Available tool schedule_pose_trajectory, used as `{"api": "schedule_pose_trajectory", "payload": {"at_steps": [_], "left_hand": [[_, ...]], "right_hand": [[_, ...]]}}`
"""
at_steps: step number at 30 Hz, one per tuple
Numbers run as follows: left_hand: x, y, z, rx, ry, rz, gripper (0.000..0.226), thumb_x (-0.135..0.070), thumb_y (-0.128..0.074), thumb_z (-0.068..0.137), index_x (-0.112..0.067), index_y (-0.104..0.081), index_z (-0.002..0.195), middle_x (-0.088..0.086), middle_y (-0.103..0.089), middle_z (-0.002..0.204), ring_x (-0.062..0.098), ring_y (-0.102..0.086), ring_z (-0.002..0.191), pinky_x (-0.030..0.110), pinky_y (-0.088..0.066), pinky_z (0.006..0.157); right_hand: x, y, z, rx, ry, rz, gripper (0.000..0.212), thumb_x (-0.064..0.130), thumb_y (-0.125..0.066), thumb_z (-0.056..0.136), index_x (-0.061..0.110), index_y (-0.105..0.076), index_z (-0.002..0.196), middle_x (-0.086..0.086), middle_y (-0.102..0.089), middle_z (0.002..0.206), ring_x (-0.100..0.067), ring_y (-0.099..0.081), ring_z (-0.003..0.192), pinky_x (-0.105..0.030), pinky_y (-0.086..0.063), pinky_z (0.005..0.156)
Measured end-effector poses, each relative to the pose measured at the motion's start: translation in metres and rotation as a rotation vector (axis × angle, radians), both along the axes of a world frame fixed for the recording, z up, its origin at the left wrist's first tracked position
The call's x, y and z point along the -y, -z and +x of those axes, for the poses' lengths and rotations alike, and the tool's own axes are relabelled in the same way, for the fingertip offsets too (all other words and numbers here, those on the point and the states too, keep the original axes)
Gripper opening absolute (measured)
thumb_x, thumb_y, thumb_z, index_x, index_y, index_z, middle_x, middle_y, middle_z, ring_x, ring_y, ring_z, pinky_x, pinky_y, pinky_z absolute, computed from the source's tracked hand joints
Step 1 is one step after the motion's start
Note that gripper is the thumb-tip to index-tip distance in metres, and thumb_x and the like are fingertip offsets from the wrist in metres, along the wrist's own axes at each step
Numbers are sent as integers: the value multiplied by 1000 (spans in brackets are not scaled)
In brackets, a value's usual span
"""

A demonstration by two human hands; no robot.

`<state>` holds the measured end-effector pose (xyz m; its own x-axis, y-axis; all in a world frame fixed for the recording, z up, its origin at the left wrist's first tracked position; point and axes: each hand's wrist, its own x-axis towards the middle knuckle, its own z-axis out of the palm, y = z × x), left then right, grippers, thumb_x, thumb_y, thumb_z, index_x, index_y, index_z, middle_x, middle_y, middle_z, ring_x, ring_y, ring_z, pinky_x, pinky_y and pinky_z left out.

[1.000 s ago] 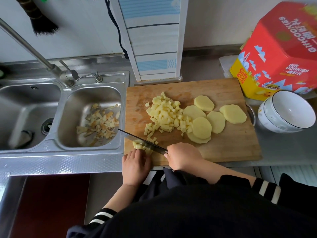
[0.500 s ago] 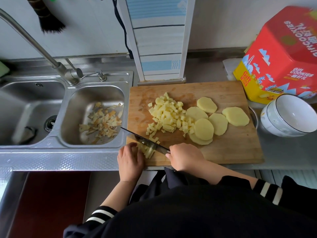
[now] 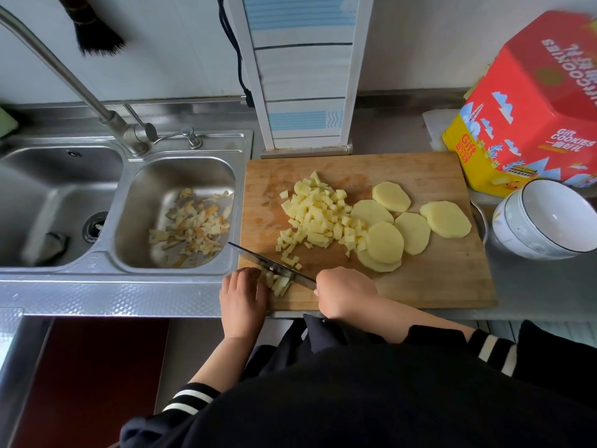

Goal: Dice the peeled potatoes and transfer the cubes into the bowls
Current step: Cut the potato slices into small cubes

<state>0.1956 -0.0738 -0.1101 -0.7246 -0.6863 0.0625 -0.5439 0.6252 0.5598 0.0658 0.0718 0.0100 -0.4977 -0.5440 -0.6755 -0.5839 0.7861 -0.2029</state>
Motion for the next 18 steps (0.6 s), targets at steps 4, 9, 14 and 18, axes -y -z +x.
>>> {"api": "schedule_pose_trajectory", "payload": {"at_steps": [4,9,14,18], "left_hand": [[-3,-5,-1,16,-7,9,36,-37,-45,90,-10,-66,99,5,-64,97,29,-53,95,38,-42,82],[-8,-12,0,37,-7,2,43,-48,-45,85,-12,-63,99,3,-62,97,28,-53,95,39,-44,82],[-8,-15,-2,81,-32,21,39,-47,-51,84,-14,-65,100,2,-62,100,28,-53,98,41,-43,83],[-9,-17,-6,111,-39,37,22,-29,-69,86,-17,-66,105,1,-62,106,28,-52,104,41,-40,86]], "right_hand": [[-3,0,-3,33,41,-19,25,15,-47,99,11,-57,77,-3,-60,77,-27,-60,77,-31,-44,63],[-8,1,-7,81,105,-73,24,31,-45,102,13,-53,89,-6,-62,90,-26,-57,81,-33,-42,68],[-13,5,-7,73,113,-137,26,36,-43,102,14,-49,88,0,-53,79,-25,-57,79,-33,-40,66],[-18,4,-5,-45,49,-178,28,36,-38,103,16,-47,86,0,-52,77,-27,-59,82,-34,-41,65]]}}
